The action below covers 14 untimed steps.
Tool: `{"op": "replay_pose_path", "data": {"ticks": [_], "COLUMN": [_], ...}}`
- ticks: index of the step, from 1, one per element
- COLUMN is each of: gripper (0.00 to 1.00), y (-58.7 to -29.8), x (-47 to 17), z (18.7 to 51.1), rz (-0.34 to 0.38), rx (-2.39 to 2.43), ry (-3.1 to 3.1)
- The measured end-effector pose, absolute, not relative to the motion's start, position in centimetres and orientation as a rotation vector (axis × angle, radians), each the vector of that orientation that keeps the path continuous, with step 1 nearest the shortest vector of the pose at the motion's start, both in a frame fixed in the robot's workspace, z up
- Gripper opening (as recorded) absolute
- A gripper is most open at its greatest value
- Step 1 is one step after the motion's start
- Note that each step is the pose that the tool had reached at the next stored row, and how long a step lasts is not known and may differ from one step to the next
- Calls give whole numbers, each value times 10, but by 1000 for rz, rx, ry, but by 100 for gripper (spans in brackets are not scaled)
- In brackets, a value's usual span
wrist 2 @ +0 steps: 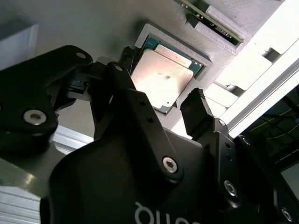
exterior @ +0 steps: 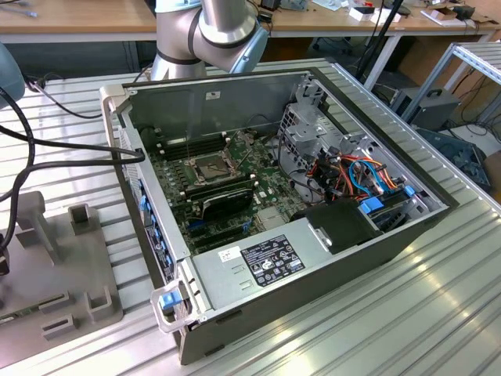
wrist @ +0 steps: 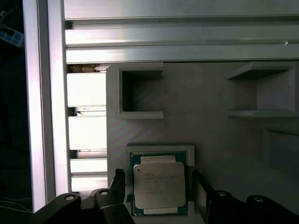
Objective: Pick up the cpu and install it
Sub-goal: 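Pick up the cpu and move it towards the insertion slot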
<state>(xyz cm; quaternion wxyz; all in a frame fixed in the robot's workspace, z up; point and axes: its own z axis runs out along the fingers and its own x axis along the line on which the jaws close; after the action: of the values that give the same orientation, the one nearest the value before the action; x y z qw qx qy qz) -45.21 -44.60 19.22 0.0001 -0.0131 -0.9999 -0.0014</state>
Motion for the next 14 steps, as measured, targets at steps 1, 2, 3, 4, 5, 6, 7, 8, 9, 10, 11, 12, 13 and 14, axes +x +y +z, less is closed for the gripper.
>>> {"op": "replay_pose_path", "data": {"ticks": [1, 2, 3, 4, 5, 6, 7, 8, 9, 10, 11, 12, 13, 14], "gripper": [67, 60, 60, 60, 60, 60, 60, 60, 58, 54, 54, 54, 54, 54], "y": [-446, -446, -446, -446, -446, -446, -446, -446, -446, -446, -446, -446, -446, -446], "x": [-452, -452, -452, -452, -452, -452, -452, -452, -452, -452, -452, -452, -452, -452], "z": [192, 192, 192, 192, 192, 192, 192, 192, 192, 192, 192, 192, 192, 192], "rz": [-4, -4, -4, -4, -4, -4, -4, -4, -4, -4, -4, -4, -4, -4], "rx": [-41, -41, -41, -41, -40, -40, -40, -40, -40, -40, -40, -40, -39, -39], "ry": [-3141, -3141, -3141, -3141, -3141, -3141, -3141, -3141, -3141, -3141, -3141, -3141, -3141, -3141]}}
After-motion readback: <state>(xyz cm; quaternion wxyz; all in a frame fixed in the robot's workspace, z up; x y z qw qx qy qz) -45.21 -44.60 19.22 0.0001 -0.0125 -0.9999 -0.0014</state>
